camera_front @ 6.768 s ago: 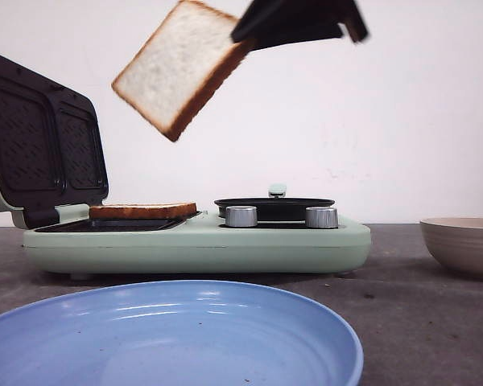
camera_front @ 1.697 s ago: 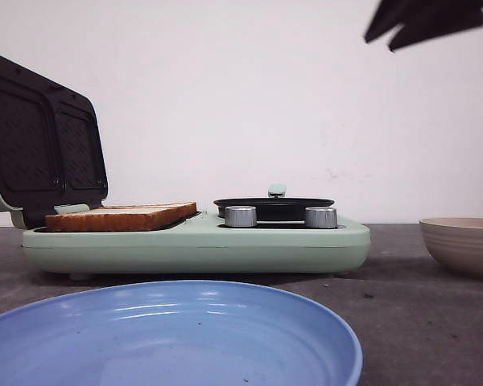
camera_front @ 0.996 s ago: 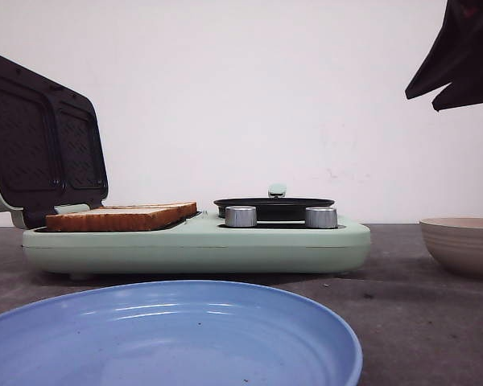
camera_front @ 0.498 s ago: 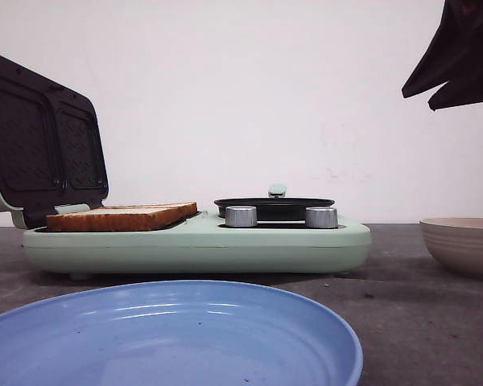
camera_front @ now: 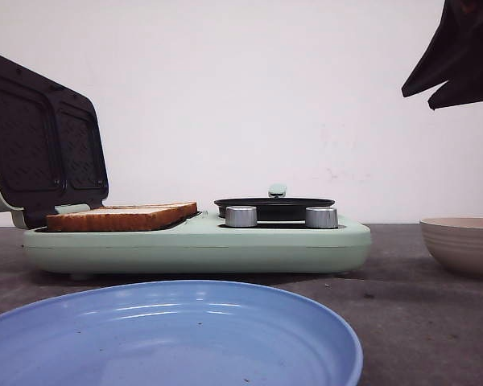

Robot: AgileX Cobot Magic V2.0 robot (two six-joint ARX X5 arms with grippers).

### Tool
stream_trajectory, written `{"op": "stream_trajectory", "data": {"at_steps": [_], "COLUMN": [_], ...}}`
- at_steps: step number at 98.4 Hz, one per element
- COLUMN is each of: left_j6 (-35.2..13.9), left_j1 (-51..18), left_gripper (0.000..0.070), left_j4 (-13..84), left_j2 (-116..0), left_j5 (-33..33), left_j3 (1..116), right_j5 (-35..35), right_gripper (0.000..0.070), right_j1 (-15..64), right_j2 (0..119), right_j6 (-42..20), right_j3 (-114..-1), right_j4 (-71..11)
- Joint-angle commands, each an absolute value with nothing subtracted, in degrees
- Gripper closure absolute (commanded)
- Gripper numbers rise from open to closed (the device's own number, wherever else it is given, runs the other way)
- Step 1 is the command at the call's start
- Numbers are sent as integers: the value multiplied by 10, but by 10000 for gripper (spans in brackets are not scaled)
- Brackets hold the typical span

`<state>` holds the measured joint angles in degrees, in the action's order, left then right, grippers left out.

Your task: Make breakfast with bread and shrimp

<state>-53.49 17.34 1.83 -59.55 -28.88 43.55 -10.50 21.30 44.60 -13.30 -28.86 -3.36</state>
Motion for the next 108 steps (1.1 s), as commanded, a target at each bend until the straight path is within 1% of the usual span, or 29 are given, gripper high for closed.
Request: {"op": "stream_trajectory", "data": {"at_steps": [1,22,44,73,77,88,96,108], "left_j6": [-559,-568,-609,-627,-627,-627,-626,-626], "left_j1": [174,171,153,143,143,143,143,143], "left_gripper": [265,265,265,275,288,356,373,467], "left_j4": [-16,-78,-134,-187,-191,-192,-192,-192], "left_j2": [-601,-616,-651,-689,-691,-691,-693,-697], "left_j5": [-293,-299,-307,-304,-302,-298,-298,-298], "left_j3": [430,415,415,415,415,415,415,415], "right_j5": [-106,-111,-111,-111,-111,-111,-111,-111], "right_gripper": [496,496,496,496,496,496,496,496], "right_j1": [215,215,215,215,215,215,215,215], "right_j2": [449,449,449,449,449,449,449,449], "right_j6": [-128,-130,-131,-131,-131,-131,-131,-131], "right_j3": [-291,-291,-291,-291,-291,-291,-291,-291], "right_j4": [-26,-26,-26,-35,-35,-37,-37,-37]}}
